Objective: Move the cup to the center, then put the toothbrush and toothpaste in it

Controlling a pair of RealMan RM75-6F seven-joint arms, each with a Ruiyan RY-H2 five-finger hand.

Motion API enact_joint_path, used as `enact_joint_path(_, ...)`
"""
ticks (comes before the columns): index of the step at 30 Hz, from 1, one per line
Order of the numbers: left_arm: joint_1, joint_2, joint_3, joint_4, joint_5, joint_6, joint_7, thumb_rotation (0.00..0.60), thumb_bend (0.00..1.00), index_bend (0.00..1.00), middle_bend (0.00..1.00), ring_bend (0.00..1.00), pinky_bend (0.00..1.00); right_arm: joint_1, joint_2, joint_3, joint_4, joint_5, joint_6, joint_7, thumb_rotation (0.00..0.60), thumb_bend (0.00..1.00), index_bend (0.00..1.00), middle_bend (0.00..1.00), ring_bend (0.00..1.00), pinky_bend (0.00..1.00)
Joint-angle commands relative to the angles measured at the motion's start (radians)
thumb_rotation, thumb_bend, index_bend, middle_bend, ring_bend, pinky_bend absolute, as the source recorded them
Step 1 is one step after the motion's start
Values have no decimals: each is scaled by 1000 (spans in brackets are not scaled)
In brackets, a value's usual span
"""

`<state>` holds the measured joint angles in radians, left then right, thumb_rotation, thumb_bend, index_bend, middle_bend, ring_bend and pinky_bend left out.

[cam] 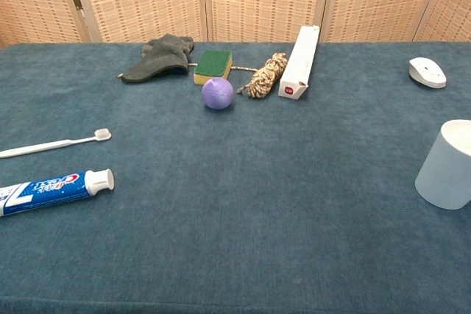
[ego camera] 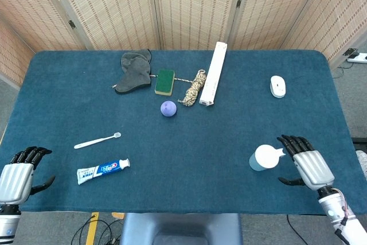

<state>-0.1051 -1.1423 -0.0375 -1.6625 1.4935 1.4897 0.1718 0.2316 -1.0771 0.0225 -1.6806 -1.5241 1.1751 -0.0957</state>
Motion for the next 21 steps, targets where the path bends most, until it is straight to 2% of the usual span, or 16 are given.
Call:
enact_joint_path(1, 3, 0, 1, 2, -2, 1, -3, 600, 260, 307, 294, 209, 270, 39, -33, 9, 20, 30, -49, -18, 600, 0, 0, 57, 67, 123)
enact_joint_path(7, 9, -3, -1, 12, -3, 12, -4, 600, 260, 309, 295, 209, 271, 92, -75, 17, 67, 62, -126, -18, 600, 68, 0, 74, 66, 123)
enact_joint_path(9, 11, -3, -1, 13, -2, 15, -4, 600, 260, 309, 294, 209, 270, 104, -88, 17, 79, 67, -141, -22, 600, 95, 0, 118, 81, 134)
enact_joint_path(12, 13, -2, 0, 15, -2, 16, -10, 600, 260, 310, 294, 209, 270, 113, -107, 20, 98, 70, -141, -15, 600, 137, 8, 213, 170, 215)
enact_joint_path(14, 14, -3, 0, 18, -3, 16, -11, 600, 260, 310, 294, 209, 270, 117, -118, 20, 110, 72, -141, -8, 600, 190, 88, 287, 271, 298)
enact_joint_path(17, 16, -3, 0, 20, -3, 17, -14, 600, 260, 310, 294, 209, 270, 122, -129, 18, 123, 63, -134, -5, 600, 236, 204, 357, 359, 378)
enact_joint_path(21, 20, 0, -3, 23, -3, 25, -21, 600, 260, 310, 294, 209, 270, 133, -133, 21, 118, 37, -114, 10, 600, 251, 261, 397, 418, 419)
